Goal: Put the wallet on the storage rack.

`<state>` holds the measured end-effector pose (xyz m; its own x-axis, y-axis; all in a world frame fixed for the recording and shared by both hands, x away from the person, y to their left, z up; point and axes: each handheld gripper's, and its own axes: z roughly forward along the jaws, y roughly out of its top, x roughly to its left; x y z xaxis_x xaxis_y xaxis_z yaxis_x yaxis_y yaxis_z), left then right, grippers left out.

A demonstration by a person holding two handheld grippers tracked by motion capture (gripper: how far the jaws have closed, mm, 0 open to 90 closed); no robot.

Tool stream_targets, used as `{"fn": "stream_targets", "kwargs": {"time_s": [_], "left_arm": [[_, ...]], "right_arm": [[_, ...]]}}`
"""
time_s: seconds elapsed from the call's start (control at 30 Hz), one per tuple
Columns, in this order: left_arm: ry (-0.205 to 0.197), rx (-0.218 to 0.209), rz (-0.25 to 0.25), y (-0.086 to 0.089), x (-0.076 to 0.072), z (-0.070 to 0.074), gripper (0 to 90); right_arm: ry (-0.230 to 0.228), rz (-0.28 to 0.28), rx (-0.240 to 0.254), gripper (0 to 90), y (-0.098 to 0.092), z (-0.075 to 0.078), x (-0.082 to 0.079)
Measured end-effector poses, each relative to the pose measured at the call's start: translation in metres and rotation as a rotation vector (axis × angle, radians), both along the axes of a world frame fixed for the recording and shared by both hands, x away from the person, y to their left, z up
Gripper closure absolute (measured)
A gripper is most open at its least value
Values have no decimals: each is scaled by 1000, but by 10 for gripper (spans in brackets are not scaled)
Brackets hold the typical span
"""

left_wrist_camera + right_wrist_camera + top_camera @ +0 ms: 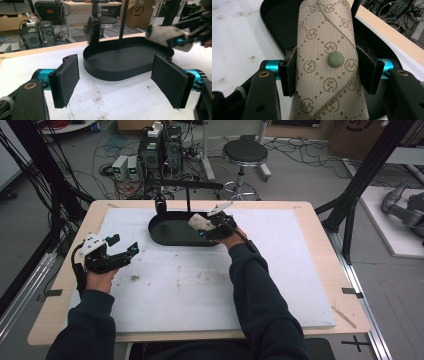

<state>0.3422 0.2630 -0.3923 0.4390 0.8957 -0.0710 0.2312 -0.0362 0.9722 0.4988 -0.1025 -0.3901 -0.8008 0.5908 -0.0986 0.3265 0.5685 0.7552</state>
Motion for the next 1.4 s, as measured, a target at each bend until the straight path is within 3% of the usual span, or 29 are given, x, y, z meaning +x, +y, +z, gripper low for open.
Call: {"fn": "stream_targets", "kwargs": {"time_s": [0.33,0.53,0.6,0.67,0.73,0.83,0.9,1.0,1.03,1.07,1.13,1.17,1.23,1.3,1.33,1.4], "left_arm": [[3,1,-7,-1,0,-2,222],[2,-8,-9,0,0,-2,231],[3,-6,-6,1,0,-2,231],[4,-1,-4,1,0,-2,231],[3,-3,-4,0,0,-2,231],[0,0,-8,0,-1,-2,231],[1,-2,-11,0,0,-3,231],[6,-6,-9,0,0,-3,231],[2,-4,-9,0,-1,-2,231],[1,-6,-7,0,-1,-2,231],[-7,-6,-8,-1,-2,-2,231],[-9,-6,-7,-1,-2,-2,231],[-6,-5,-9,-1,-2,-2,231],[-7,-6,-8,-1,-1,-2,231],[-9,-7,-6,-1,-1,-2,231],[-6,-12,-4,-1,0,-2,231]], "right_arm": [[41,-76,-28,404,18,-24,28],[48,-130,-36,362,28,-37,34],[69,-138,-22,331,28,-41,35],[109,-129,26,299,24,-39,33],[106,-128,34,261,18,-33,31],[96,-112,54,266,2,-22,25],[57,-102,66,266,-14,-15,16],[82,-98,77,238,-39,-8,5],[55,-98,85,248,-51,-6,-1],[44,-109,83,238,-63,-3,-6],[71,-148,106,211,-89,1,-14],[42,-150,116,212,-97,2,-20],[39,-173,95,213,-117,6,-31],[-15,-169,107,212,-137,10,-48],[-10,-180,99,212,-143,12,-51],[-48,-173,134,213,-159,14,-65]]}}
